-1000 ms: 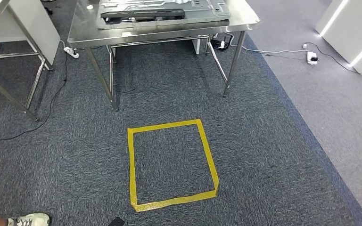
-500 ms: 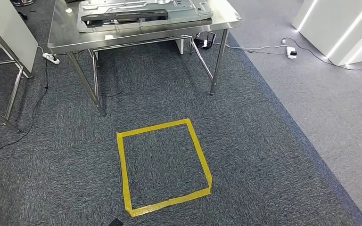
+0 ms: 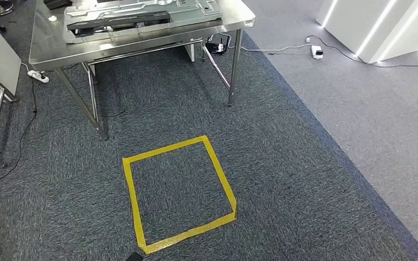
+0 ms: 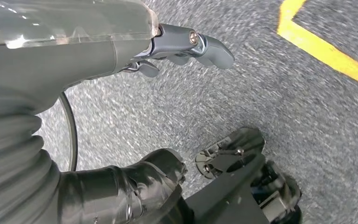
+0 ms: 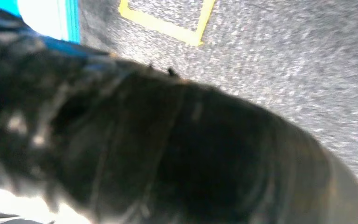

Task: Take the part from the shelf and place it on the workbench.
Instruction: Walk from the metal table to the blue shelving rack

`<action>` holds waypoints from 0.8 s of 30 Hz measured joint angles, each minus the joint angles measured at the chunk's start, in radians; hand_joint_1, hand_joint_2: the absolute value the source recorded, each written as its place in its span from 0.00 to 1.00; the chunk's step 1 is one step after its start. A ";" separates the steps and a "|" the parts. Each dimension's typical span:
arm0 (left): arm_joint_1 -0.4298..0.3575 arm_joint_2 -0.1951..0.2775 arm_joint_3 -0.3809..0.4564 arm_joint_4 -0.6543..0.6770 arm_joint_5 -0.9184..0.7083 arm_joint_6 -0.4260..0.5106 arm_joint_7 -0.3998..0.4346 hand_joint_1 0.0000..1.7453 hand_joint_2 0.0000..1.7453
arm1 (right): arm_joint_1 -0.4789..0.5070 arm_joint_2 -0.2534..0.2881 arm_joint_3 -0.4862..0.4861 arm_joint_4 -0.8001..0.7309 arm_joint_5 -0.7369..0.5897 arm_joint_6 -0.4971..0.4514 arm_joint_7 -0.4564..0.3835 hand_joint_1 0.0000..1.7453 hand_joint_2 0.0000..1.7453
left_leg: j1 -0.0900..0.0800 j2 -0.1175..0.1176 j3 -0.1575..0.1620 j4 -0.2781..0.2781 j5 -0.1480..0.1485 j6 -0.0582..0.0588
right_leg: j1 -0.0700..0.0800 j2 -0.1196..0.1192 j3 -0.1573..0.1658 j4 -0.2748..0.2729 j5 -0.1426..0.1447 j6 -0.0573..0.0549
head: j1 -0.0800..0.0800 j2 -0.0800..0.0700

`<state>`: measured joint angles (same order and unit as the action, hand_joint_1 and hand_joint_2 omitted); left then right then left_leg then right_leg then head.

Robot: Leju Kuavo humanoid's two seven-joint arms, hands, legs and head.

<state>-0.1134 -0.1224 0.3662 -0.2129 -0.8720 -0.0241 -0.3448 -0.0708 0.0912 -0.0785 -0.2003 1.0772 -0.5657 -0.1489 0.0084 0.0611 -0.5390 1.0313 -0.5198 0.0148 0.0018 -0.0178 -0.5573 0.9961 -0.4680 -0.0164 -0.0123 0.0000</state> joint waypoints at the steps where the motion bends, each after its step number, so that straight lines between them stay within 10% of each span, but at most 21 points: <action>1: 0.000 0.000 0.000 0.000 0.000 0.000 0.000 0.00 1.00 | 0.000 0.000 0.000 0.000 0.000 0.000 0.000 0.00 0.00 | 0.001 -0.013 -0.014 0.036 -0.024 -0.004 | -0.004 0.008 0.003 -0.007 0.005 -0.006 | 0.000 0.000; 4: 0.002 0.001 0.000 0.000 -0.001 0.001 0.000 0.00 1.00 | -0.001 0.002 0.000 0.000 0.000 0.000 0.000 0.00 0.00 | 0.004 -0.050 -0.098 0.215 -0.115 -0.010 | -0.007 0.036 0.001 -0.009 0.009 -0.012 | -0.001 0.000; 6: 0.004 0.001 0.000 0.000 -0.002 0.001 -0.001 0.00 1.00 | 0.002 0.003 0.000 0.000 0.000 0.000 0.000 0.00 0.00 | 0.006 -0.053 -0.117 0.250 -0.107 -0.013 | -0.007 0.058 -0.001 -0.004 0.009 -0.011 | -0.001 0.000; 9: 0.004 0.002 0.000 0.000 -0.006 0.002 -0.004 0.00 1.00 | 0.002 0.003 -0.001 0.000 0.001 0.000 0.000 0.00 0.00 | 0.012 -0.086 -0.039 0.080 -0.010 -0.012 | -0.007 0.094 -0.005 0.013 0.002 -0.001 | -0.001 0.000; 13: 0.002 0.003 0.000 0.000 -0.008 0.002 -0.008 0.00 1.00 | 0.003 0.003 -0.001 0.000 0.002 0.000 0.000 0.00 0.00 | 0.011 -0.109 -0.006 -0.002 0.013 0.005 | -0.007 0.128 -0.021 0.027 0.000 0.022 | 0.000 0.000; 16: 0.001 0.002 0.000 0.000 -0.010 0.004 -0.012 0.00 1.00 | 0.007 0.002 -0.001 0.001 0.002 0.000 0.000 0.00 0.00 | 0.014 -0.079 -0.001 -0.013 0.022 0.026 | -0.008 0.084 -0.042 0.069 -0.027 0.037 | 0.002 0.000; 20: 0.005 0.002 0.000 0.000 -0.015 0.005 -0.015 0.00 1.00 | 0.004 0.002 -0.004 0.001 0.003 0.000 0.001 0.00 0.00 | 0.011 -0.029 -0.003 -0.015 0.021 0.035 | -0.014 0.024 -0.153 0.293 -0.128 0.051 | 0.005 0.000; 22: 0.005 0.002 0.000 0.000 -0.017 0.005 -0.015 0.00 1.00 | 0.006 0.002 -0.006 0.001 0.003 0.000 0.001 0.00 0.00 | 0.010 -0.007 0.000 -0.015 0.018 0.033 | -0.016 0.017 -0.140 0.266 -0.093 0.051 | 0.005 0.000; 24: 0.004 0.002 0.000 0.000 -0.017 0.005 -0.015 0.00 1.00 | 0.006 0.002 -0.008 0.001 0.003 0.000 0.001 0.00 0.00 | 0.010 0.013 0.006 -0.016 0.013 0.029 | -0.011 -0.009 -0.066 0.124 -0.028 0.042 | 0.005 0.000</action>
<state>-0.1099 -0.1205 0.3662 -0.2129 -0.8894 -0.0194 -0.3594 -0.0650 0.0931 -0.0861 -0.1995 1.0802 -0.5653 -0.1480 0.0181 0.0737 -0.5326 1.0156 -0.5066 0.0436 -0.0095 -0.0268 -0.6235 1.1200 -0.4962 0.0256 -0.0075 0.0000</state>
